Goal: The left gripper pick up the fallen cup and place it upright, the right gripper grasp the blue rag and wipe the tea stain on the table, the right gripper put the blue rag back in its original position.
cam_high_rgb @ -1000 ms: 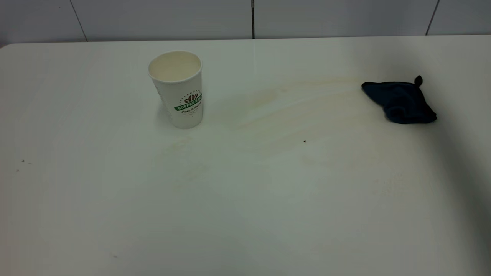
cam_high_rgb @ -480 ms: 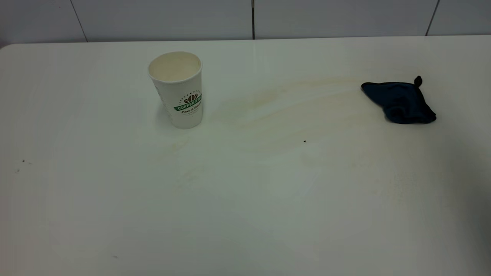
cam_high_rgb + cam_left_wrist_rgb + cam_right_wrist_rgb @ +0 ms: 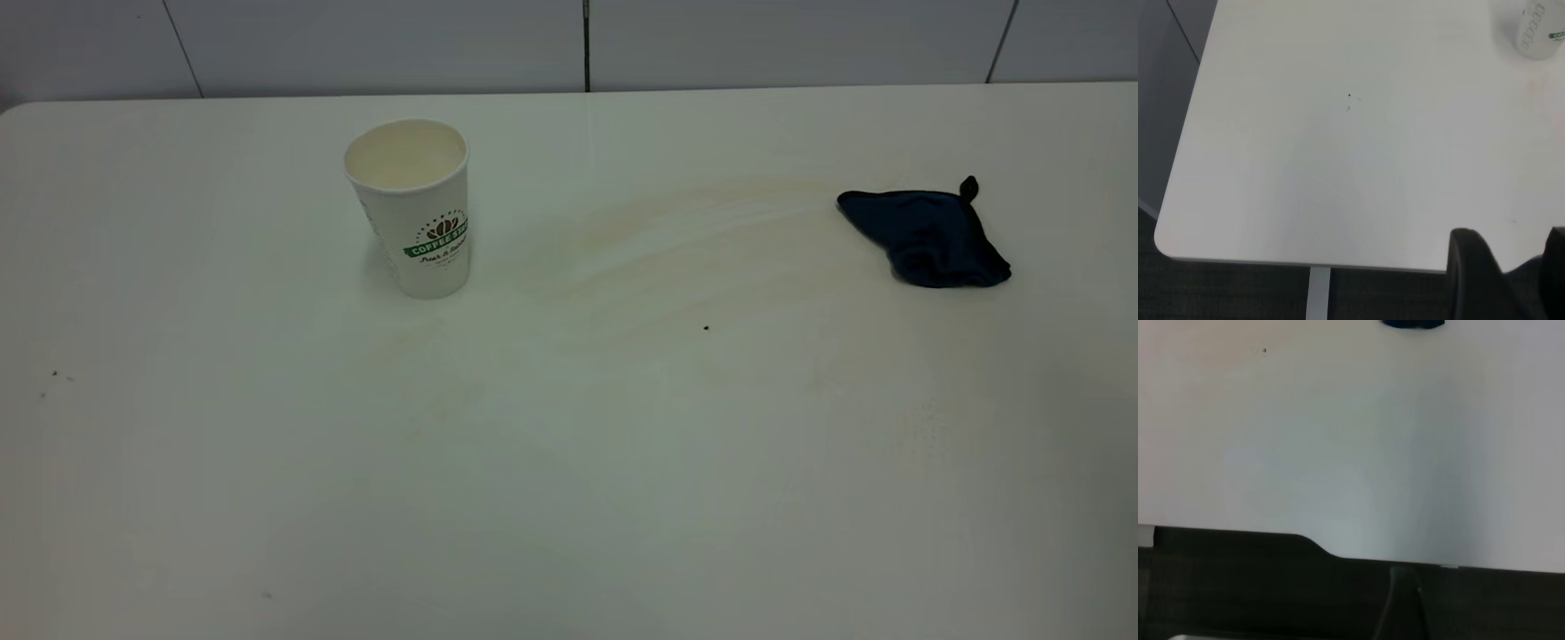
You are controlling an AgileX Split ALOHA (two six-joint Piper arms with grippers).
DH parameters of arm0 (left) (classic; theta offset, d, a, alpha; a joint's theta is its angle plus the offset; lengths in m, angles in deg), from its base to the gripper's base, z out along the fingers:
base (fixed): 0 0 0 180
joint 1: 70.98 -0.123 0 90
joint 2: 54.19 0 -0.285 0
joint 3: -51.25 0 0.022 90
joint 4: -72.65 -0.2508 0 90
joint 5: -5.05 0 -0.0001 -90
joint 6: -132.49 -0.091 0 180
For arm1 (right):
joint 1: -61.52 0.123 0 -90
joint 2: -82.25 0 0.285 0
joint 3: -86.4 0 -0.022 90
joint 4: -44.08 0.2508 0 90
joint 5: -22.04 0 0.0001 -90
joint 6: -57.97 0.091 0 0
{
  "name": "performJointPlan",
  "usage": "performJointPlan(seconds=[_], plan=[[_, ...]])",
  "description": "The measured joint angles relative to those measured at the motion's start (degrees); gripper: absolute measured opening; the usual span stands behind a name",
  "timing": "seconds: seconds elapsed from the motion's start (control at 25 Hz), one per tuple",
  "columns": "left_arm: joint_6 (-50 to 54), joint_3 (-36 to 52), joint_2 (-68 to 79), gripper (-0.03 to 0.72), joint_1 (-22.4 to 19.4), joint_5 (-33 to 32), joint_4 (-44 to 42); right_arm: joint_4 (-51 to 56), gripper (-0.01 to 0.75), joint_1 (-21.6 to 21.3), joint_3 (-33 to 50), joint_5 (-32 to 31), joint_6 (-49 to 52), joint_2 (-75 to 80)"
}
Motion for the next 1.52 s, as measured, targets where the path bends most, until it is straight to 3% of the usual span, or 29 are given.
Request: performJointPlan(seconds=[0.2, 0.4, 1.52], plan=[[0.00, 0.00, 0.00, 0.278, 0.00, 0.00, 0.00, -1.25, 0.637, 0.00, 10.13, 1.16, 0.00, -11.10], [0.00, 0.00, 0.00, 0.278, 0.00, 0.00, 0.00, -1.97, 0.625, 0.00, 14.92, 2.29, -0.17, -15.54], [0.00, 0.00, 0.00, 0.278, 0.00, 0.00, 0.00, -1.97, 0.587, 0.00, 17.09, 4.38, -0.52, -26.91]])
